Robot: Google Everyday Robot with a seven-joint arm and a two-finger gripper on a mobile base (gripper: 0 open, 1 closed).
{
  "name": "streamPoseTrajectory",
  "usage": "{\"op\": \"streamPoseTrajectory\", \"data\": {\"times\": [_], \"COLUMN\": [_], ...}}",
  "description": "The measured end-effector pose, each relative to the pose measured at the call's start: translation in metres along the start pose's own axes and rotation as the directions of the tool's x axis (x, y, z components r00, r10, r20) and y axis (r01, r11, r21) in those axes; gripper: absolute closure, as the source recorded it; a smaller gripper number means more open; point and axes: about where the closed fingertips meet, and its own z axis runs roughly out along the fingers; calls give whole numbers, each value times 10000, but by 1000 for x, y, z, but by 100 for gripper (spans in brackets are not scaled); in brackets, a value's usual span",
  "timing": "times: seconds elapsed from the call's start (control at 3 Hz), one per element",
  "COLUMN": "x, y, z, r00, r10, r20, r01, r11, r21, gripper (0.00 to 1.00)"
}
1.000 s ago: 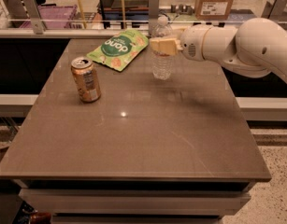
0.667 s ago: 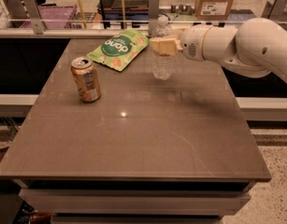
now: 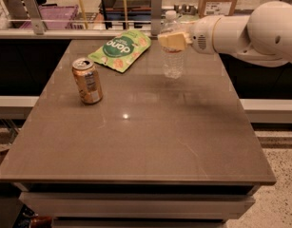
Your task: Knock water bottle over
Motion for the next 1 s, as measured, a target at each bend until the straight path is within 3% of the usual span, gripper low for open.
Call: {"op": "streamPoseTrajectory", "data": {"times": [0.67, 1.0], "x": [-9, -9], "y": [-28, -35], "z": [-32, -43], "r00": [9921, 9716], "r10": [-51, -103], "r20": [-1254, -2362], "r01": [159, 396], "r11": [9963, 9920], "r21": [849, 1199], "gripper": [100, 100]}}
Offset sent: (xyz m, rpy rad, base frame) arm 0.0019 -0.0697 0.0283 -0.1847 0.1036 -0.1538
